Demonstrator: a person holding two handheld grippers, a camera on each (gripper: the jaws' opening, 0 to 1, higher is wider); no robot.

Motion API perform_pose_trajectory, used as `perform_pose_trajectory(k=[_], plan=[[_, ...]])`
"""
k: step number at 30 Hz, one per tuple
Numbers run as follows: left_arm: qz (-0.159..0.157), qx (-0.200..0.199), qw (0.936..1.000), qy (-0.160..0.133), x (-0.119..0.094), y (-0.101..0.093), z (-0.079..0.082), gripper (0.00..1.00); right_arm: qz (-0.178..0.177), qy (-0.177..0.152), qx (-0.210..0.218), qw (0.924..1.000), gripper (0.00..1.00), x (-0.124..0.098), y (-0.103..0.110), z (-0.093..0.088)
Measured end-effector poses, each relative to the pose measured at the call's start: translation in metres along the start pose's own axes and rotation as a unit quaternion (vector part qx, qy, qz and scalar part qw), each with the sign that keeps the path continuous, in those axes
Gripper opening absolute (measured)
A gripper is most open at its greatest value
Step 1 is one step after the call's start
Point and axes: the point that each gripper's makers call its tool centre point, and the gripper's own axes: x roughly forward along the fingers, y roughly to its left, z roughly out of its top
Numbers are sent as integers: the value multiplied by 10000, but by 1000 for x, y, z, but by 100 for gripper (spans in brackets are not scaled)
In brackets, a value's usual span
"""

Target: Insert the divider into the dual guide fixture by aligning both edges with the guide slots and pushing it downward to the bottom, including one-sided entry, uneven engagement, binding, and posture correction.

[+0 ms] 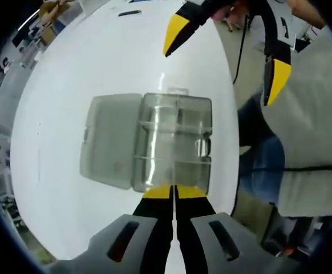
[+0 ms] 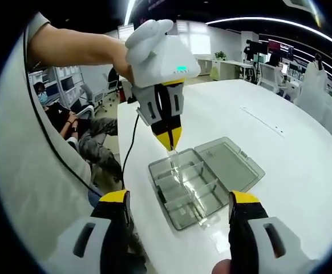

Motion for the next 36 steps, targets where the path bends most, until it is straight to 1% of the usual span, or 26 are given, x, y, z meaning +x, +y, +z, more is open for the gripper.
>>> perform_pose_trajectory(k=[11,23,36], plan=[[-12,2,10000,29,2,-1,0,0,-3,11,5,10000,68,-1,1,-1],[-23,84,9999,136,5,-2,0,0,-12,9,14,10000,68,-2,1,-2],[-96,55,9997,212,7,-1,1,0,2,9,14,10000,68,-1,1,-2]])
